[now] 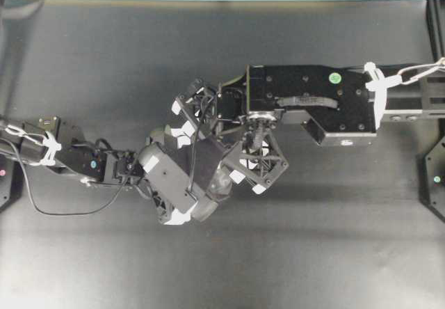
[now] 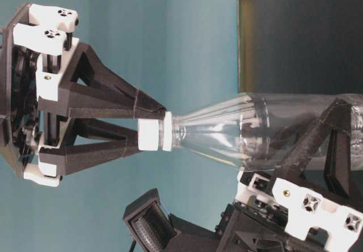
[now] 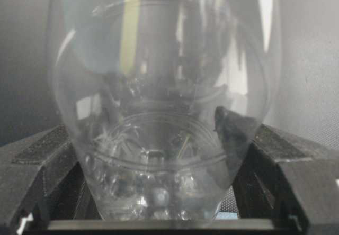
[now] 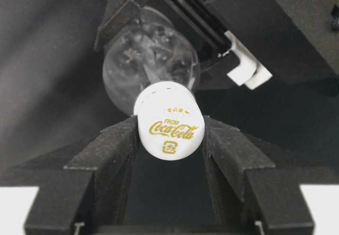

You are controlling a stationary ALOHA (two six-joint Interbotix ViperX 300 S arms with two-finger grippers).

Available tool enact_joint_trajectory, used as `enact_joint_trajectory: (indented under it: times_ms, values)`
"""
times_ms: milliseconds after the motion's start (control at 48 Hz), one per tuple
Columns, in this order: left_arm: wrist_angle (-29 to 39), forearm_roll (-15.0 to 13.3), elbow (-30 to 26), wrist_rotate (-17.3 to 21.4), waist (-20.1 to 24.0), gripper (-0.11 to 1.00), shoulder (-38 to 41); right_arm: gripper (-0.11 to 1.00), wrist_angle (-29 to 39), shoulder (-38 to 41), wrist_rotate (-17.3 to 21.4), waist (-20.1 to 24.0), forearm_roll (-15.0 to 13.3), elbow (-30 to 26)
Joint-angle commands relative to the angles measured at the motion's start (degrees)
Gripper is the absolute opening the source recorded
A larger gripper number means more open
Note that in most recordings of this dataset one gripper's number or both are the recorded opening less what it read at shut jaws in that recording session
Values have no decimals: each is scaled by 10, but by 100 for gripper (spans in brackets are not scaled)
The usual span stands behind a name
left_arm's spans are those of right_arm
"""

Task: Open the bottle cap by holding the bottle with the left arm and twisting the cap with the right arm.
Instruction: 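Open the right gripper and pull the right arm away from the bottle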

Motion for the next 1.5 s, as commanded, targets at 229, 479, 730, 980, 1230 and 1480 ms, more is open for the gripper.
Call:
enact_joint_trajectory:
  times_ms: [229, 479, 730, 980, 1230, 1480]
  values:
    - [7, 2, -6, -2, -9, 81, 4, 42, -19, 3, 19, -6, -4, 0]
    - [7, 2, -6, -2, -8, 81, 4, 84, -47, -12, 69, -7, -4, 0]
    - [19, 2, -5, -2, -7, 81, 4, 83, -49, -57, 126, -6, -1, 11]
    - [48, 2, -4, -1, -4, 81, 3, 83, -78, -117, 176, -3, -1, 61]
    - [48, 2, -4, -2, 3, 81, 3, 83, -135, -205, 269, 4, 0, 117]
    - [49, 2, -4, -2, 5, 81, 3, 82, -275, -308, 350, 15, 1, 237]
